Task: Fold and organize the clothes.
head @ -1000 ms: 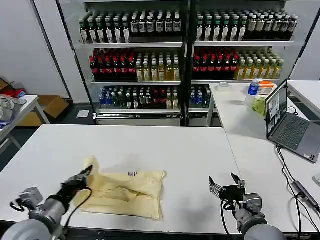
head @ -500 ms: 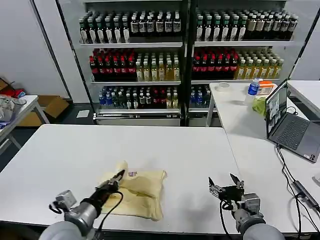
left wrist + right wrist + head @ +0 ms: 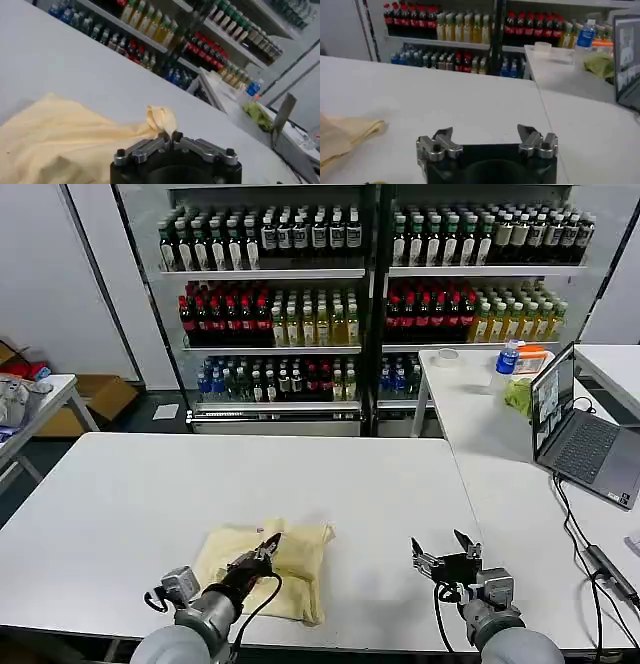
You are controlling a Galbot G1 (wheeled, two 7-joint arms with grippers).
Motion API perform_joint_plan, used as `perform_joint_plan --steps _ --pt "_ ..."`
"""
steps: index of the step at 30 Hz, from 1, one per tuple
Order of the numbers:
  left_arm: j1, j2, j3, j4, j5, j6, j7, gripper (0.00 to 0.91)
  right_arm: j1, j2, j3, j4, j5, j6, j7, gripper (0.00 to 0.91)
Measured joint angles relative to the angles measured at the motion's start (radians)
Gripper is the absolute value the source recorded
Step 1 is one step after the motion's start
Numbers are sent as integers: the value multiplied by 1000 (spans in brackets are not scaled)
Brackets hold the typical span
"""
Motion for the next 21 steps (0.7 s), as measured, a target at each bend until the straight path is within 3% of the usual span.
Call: perform_joint_plan --steps 21 --pt "23 -20 -33 -36 -45 -34 97 907 13 9 -12 -4 -1 2 -1 907"
